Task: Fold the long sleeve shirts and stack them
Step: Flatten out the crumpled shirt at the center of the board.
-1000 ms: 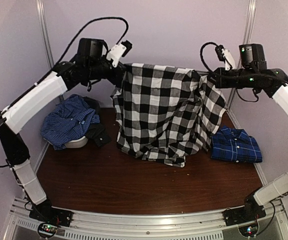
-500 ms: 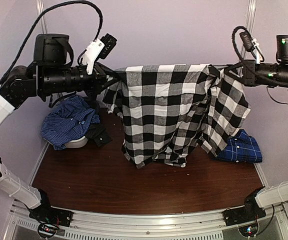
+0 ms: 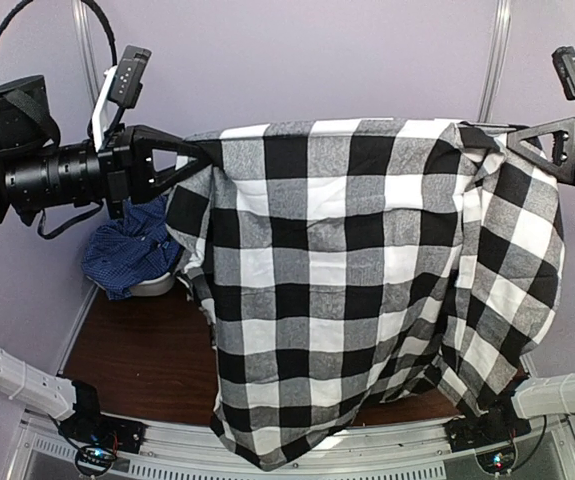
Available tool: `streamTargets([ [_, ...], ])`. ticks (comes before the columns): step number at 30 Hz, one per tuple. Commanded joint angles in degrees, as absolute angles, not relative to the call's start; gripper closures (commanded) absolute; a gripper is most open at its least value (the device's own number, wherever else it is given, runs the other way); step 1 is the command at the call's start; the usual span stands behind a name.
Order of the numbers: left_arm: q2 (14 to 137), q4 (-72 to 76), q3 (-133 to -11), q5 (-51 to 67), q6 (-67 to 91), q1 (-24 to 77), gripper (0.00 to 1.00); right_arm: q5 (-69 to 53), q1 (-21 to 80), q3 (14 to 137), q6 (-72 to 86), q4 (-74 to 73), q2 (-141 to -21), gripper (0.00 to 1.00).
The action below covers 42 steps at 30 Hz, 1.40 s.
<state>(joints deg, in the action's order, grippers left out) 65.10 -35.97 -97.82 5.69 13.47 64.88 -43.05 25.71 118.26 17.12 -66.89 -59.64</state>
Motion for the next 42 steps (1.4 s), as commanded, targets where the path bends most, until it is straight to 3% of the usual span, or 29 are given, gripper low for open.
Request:
streamTargets([
  [1, 60.6, -41.7, -103.6, -14.0, 14.3, 61.9, 1.00, -26.3, 23.9, 120.7, 19.6, -64.6, -58.5, 1.00],
  [7, 71.5, -46.4, -116.4, -36.8, 11.9, 59.1, 1.00, -9.2, 23.9, 120.2, 17.4, -64.6, -65.4, 1.00],
  [12, 80.3, -49.5, -122.6, -23.3, 11.4, 41.9, 1.00, -4.0, 23.9, 121.7, 14.7, -61.6, -72.1, 1.00],
  [18, 88.7, -51.1, -131.2, -15.3, 8.8, 39.5, 1.00, -7.8, 23.9, 134.7, 11.8, -64.7, -81.0, 1.00],
  [21, 85.1, -51.7, -130.7, -9.2, 8.9, 39.6, 1.00, -12.4, 23.9, 134.1, 12.4, -64.6, -79.1, 1.00],
  [26, 69.9, -45.7, -116.8, 3.0, 11.1, 39.6, 1.00, -25.8, 23.9, 131.4, 15.9, -64.9, -72.2, 1.00],
  [33, 55.3, -41.1, -107.0, 15.0, 17.4, 39.6, 1.00, -42.9, 23.9, 129.8, 27.1, -58.1, -61.8, 1.00],
  [38, 52.4, -40.3, -103.7, 15.4, 18.2, 39.6, 1.00, -42.8, 23.9, 128.0, 30.4, -56.8, -58.3, 1.00],
  [42, 55.1, -42.7, -105.2, 4.8, 17.3, 39.5, 1.00, -35.1, 24.0, 128.4, 27.8, -60.8, -59.4, 1.00],
])
